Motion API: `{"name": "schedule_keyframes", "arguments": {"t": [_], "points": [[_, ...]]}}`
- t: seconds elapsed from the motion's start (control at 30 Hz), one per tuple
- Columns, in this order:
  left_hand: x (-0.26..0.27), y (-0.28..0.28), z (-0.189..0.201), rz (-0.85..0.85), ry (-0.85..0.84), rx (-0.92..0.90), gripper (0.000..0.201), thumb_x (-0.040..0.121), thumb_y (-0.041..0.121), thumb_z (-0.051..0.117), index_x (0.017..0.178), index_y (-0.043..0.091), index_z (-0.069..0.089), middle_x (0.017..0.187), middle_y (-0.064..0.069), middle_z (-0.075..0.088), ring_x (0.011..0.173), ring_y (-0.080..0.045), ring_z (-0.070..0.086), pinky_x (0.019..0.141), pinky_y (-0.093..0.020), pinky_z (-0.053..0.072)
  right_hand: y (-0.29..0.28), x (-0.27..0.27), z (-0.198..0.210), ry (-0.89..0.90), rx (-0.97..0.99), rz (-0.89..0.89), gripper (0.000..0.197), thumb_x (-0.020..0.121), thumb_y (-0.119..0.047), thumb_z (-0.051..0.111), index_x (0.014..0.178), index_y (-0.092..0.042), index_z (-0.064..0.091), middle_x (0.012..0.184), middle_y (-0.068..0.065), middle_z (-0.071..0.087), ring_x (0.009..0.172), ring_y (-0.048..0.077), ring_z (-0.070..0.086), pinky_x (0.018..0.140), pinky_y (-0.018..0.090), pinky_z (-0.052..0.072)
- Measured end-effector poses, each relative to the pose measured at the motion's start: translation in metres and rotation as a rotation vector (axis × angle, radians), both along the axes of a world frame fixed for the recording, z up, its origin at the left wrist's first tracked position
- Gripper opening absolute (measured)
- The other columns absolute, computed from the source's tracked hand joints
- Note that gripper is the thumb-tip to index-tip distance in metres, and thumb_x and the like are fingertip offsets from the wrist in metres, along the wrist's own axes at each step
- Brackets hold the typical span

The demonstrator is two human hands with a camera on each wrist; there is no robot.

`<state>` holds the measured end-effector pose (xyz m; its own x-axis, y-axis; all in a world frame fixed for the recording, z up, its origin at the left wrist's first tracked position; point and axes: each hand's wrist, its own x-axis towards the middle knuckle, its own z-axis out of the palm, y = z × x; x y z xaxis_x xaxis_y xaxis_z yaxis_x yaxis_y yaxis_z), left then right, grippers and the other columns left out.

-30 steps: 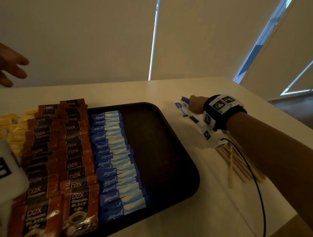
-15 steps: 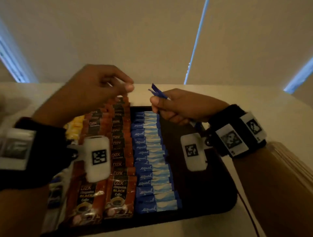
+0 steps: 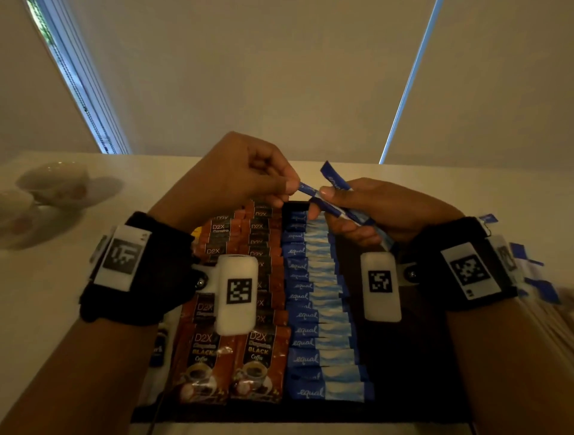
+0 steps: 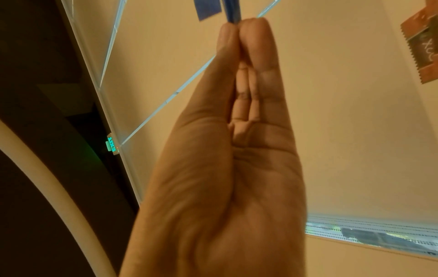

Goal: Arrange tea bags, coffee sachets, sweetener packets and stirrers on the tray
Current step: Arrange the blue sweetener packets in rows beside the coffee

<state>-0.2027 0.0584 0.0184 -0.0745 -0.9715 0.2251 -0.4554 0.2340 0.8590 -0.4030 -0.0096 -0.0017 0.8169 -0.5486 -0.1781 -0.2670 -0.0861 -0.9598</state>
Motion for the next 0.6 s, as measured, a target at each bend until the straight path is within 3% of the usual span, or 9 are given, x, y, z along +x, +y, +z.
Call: {"name": "schedule_keyframes", "arguments": {"t": [0.13, 0.2, 0.27, 0.37, 0.43, 0.6], "points": [[0.000, 0.000, 0.000, 0.004, -0.040, 0.014, 0.011, 0.079, 0.008, 0.070, 0.089, 0.005, 0.068, 0.076, -0.009, 0.070, 0.064, -0.009, 0.067, 0.061, -0.016, 0.054, -0.003, -0.006, 0.004, 0.082, -0.082, -0.018, 0.032, 0.087, -0.040, 0.044, 0.091, -0.015, 0.064, 0.056, -0.002, 0.042, 0.040, 0.006, 0.031, 0.035, 0.016, 0.027], [-0.003, -0.002, -0.002, -0.008, -0.038, 0.023, 0.020, 0.080, 0.011, 0.070, 0.099, 0.007, 0.066, 0.080, -0.011, 0.068, 0.068, -0.011, 0.068, 0.061, -0.018, 0.055, 0.000, -0.004, 0.005, 0.112, -0.130, -0.015, 0.028, 0.093, -0.036, 0.044, 0.083, -0.025, 0.067, 0.056, -0.002, 0.043, 0.040, 0.007, 0.031, 0.036, 0.017, 0.028], [-0.006, -0.002, -0.003, -0.015, -0.043, 0.027, 0.023, 0.082, 0.011, 0.069, 0.105, 0.009, 0.066, 0.083, -0.011, 0.068, 0.074, -0.013, 0.069, 0.062, -0.018, 0.055, 0.002, -0.003, 0.007, 0.135, -0.191, -0.003, 0.037, 0.097, -0.033, 0.041, 0.071, -0.034, 0.067, 0.054, -0.004, 0.043, 0.040, 0.008, 0.031, 0.037, 0.018, 0.029], [-0.008, -0.001, -0.004, -0.034, -0.113, 0.008, 0.011, 0.083, 0.010, 0.067, 0.093, 0.012, 0.071, 0.082, -0.006, 0.070, 0.074, -0.008, 0.066, 0.061, -0.012, 0.051, 0.006, 0.000, 0.014, 0.185, -0.263, 0.010, 0.026, 0.090, -0.039, 0.045, 0.084, -0.023, 0.065, 0.051, -0.005, 0.045, 0.038, 0.006, 0.034, 0.037, 0.016, 0.030], [-0.007, -0.002, -0.003, -0.034, -0.170, -0.008, 0.008, 0.082, 0.011, 0.068, 0.089, 0.015, 0.071, 0.079, 0.001, 0.070, 0.071, -0.004, 0.064, 0.059, -0.009, 0.048, 0.005, -0.002, 0.019, 0.236, -0.300, 0.020, 0.030, 0.081, -0.045, 0.047, 0.087, -0.021, 0.065, 0.052, -0.006, 0.047, 0.038, 0.005, 0.036, 0.037, 0.014, 0.032], [-0.008, -0.002, -0.004, -0.067, -0.239, -0.009, 0.005, 0.081, 0.016, 0.070, 0.086, 0.015, 0.071, 0.069, 0.011, 0.068, 0.066, 0.002, 0.061, 0.057, -0.006, 0.045, 0.006, -0.011, 0.021, 0.310, -0.433, -0.030, 0.026, 0.092, -0.038, 0.048, 0.092, -0.021, 0.068, 0.054, -0.007, 0.049, 0.040, 0.003, 0.039, 0.040, 0.013, 0.034]]}}
